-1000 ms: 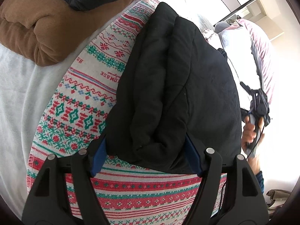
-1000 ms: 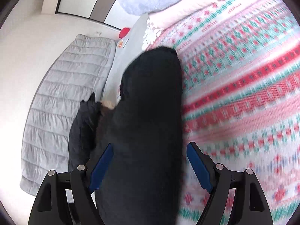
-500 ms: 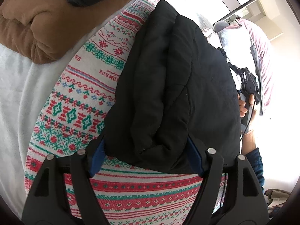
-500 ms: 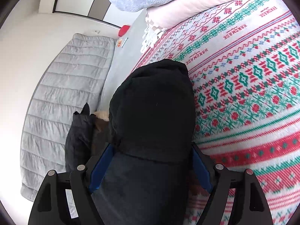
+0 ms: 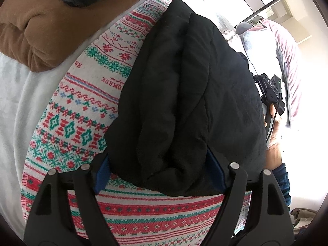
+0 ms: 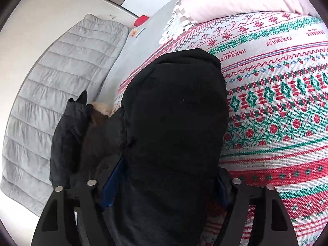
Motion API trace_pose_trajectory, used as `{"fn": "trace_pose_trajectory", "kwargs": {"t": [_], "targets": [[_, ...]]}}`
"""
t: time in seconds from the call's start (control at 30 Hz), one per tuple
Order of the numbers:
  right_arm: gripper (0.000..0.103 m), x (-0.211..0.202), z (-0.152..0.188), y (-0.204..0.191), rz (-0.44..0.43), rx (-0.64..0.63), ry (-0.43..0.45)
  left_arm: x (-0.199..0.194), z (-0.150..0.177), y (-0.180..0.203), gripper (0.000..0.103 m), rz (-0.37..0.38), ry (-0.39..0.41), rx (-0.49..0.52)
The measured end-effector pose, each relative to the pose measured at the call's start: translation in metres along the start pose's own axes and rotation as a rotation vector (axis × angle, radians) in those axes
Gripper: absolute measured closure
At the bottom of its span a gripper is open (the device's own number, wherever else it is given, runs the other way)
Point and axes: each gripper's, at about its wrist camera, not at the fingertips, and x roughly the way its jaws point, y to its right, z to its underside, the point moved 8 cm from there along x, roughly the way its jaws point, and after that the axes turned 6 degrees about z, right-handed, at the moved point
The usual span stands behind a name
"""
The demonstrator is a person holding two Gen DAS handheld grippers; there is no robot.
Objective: Fold large clothes
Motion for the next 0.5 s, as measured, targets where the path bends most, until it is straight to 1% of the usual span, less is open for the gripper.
{"fn": "trace_pose_trajectory", "kwargs": {"t": [0.1,0.13,0.2,0.33,0.5], "targets": [[0.04,0.002,0.003,-0.001,0.013,-0.019,0.0,-0.003,0.001,0.007,0.033,-0.016,0.025,0.033],[0.042,0.002,0.004,-0.002,0.021,-0.023,-0.001,-0.005,0.001,0.011,0.037,-0.028,0.037,0.052],[0.046,0.002,0.004,-0.004,0.048,-0.041,0.0,-0.007,0.0,0.02,0.041,-0.054,0.057,0.082],[0.05,0.006,0.003,-0.012,0.093,-0.069,0.007,-0.007,0.0,0.022,0.043,-0.067,0.064,0.098],[0.05,0.014,0.001,-0.023,0.119,-0.077,0.016,-0.007,0.0,0.019,0.041,-0.057,0.05,0.105]]}}
